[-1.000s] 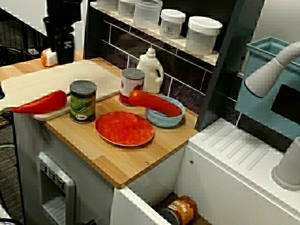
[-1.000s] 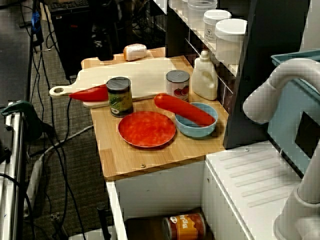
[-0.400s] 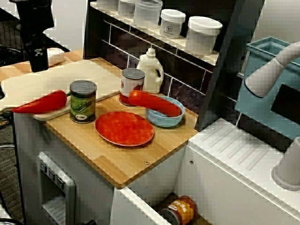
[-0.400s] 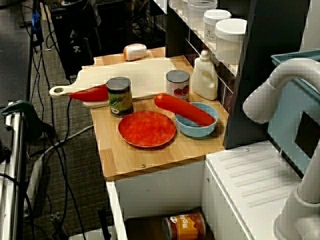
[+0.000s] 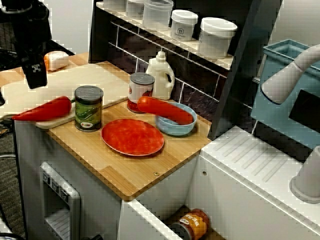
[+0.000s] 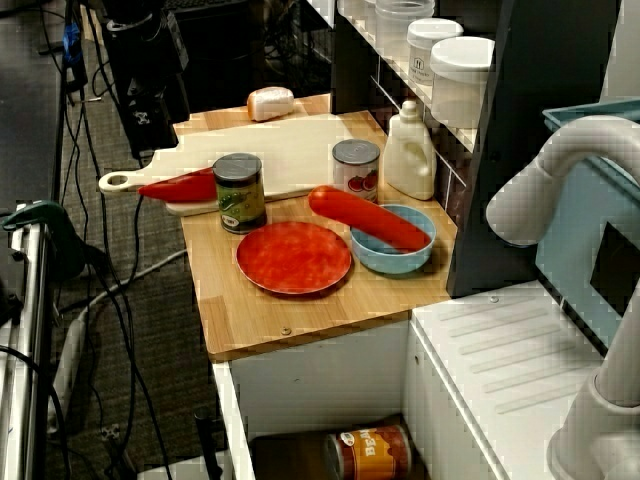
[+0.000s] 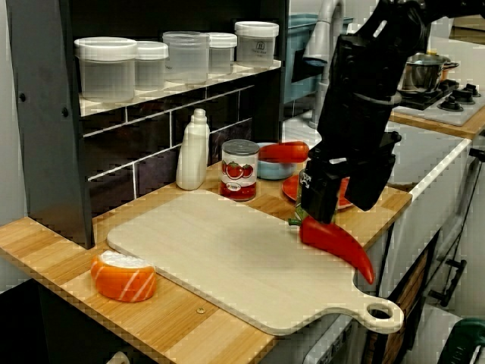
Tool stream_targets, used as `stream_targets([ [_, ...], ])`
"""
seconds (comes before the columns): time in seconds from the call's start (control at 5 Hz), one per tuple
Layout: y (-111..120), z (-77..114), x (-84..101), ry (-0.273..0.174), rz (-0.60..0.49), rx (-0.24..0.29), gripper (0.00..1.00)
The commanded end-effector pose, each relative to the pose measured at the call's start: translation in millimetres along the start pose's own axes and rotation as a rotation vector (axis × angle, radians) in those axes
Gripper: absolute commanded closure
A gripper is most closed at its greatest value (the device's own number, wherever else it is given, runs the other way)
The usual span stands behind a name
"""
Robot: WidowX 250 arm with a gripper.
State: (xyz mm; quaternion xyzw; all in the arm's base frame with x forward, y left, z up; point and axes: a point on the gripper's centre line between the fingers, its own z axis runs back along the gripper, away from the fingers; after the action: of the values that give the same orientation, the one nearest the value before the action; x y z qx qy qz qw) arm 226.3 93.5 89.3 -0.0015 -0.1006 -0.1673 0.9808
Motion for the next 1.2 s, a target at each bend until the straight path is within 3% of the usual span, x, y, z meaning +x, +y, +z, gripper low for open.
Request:
stream_targets([
  [0.0,-8.3,-1.3,13.9,-0.049,0.077,0.026,0.0],
  [0.4,-24.2,-14.8,18.5,-0.077,0.111,0.045,0.0],
  [1.0,-23.4,-30.5,10.6,-0.083,0.08,0.088,0.0],
])
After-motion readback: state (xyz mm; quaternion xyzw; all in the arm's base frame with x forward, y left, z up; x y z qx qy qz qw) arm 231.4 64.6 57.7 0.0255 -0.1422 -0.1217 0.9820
